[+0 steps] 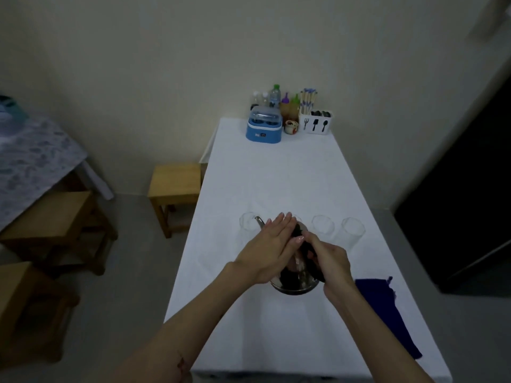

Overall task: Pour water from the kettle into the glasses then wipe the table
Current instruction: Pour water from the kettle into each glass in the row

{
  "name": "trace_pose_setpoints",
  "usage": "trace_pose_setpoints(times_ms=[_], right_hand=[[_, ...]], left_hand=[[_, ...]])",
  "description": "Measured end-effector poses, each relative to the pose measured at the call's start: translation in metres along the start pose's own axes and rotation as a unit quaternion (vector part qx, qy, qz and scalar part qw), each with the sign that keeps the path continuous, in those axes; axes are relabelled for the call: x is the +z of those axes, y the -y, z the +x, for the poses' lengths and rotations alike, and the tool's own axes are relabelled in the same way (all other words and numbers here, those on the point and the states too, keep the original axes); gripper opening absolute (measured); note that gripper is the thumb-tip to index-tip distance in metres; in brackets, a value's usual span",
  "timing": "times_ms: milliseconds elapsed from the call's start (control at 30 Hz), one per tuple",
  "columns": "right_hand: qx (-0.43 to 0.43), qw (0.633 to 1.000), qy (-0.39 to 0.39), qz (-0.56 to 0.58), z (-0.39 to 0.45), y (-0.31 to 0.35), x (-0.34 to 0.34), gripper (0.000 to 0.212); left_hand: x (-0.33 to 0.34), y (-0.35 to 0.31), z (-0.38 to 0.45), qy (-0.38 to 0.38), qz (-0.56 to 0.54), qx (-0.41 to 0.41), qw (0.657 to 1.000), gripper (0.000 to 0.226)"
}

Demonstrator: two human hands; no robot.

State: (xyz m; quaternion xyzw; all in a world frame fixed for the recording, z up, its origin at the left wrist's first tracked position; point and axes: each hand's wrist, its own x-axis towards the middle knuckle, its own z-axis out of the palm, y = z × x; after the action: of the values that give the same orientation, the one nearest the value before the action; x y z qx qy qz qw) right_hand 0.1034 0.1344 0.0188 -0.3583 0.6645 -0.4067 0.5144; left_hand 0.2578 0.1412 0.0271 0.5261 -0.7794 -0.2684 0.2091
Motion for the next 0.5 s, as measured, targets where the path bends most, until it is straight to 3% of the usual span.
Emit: trace_pose_setpoints(times_ms=[133, 500], right_hand=[[-0.010, 0.999, 0.011, -0.037, 0.009, 0.005, 0.001, 0.058], [-0.045, 0.993, 0.030, -0.106, 0.017, 0.018, 0.005, 0.057]], left_hand=[[0.002, 0.005, 0.001, 0.004, -0.038, -0.026, 0.999, 0.061], [0.002, 0.014, 0.003, 0.005, -0.081, -0.052, 0.995, 0.065]])
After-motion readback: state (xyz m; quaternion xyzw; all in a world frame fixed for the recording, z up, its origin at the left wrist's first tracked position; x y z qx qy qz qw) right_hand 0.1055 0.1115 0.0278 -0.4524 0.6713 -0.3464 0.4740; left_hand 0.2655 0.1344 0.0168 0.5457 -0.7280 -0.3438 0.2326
